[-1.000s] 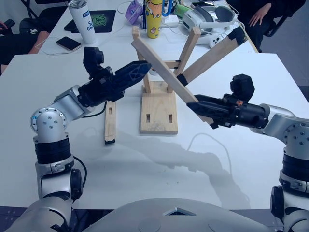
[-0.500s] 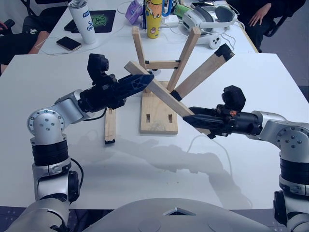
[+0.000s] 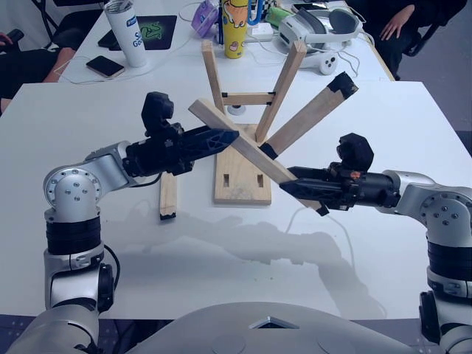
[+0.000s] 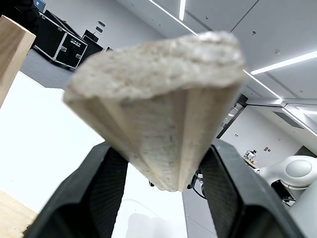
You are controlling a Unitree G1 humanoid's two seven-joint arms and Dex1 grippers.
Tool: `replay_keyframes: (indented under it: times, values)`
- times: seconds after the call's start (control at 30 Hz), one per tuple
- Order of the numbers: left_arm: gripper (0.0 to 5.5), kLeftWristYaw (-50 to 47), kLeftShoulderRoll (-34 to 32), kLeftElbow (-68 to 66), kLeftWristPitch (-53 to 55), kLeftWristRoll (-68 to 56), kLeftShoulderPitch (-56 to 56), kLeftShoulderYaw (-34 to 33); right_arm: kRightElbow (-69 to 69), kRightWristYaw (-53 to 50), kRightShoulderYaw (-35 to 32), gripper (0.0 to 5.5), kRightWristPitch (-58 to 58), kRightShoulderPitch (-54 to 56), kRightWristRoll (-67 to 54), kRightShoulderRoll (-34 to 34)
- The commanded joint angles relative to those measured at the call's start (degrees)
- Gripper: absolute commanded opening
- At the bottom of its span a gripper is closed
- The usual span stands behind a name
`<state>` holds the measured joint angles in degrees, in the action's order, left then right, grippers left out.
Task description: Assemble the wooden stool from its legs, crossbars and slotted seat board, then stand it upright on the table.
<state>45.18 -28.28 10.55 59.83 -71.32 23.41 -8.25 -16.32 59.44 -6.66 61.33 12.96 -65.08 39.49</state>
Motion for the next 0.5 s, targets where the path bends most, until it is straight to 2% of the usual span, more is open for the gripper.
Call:
replay_keyframes:
  times: [0.03, 0.1, 0.27, 0.4, 0.5]
  values:
    - [2.14, 1.29, -2.78, -0.57, -1.0, 3.19, 0.03, -0.76, 2.16, 0.15, -1.43, 2.69, -1.14, -0.53, 1.8, 1.43]
    - [2.11, 1.9, -3.66, -1.34, -1.22, 4.0, -0.19, -1.49, 3.05, 0.77, -2.82, 2.86, -0.72, -1.24, 0.96, 1.73]
    - [2.07, 4.21, -7.66, -4.37, -2.64, 6.68, 0.07, -4.9, 5.5, 2.11, -6.21, 2.86, -3.84, -4.09, 4.05, 3.46]
    - [2.07, 4.86, -11.45, -8.95, -4.56, 7.49, 2.67, -10.82, 5.27, -1.24, 2.98, 2.86, -18.88, -6.42, 23.66, 4.53]
    - [2.07, 4.99, -13.23, -11.88, -7.76, 10.37, 5.41, -12.25, 2.04, -4.54, 16.57, 2.86, -36.87, -8.19, 43.06, 1.74]
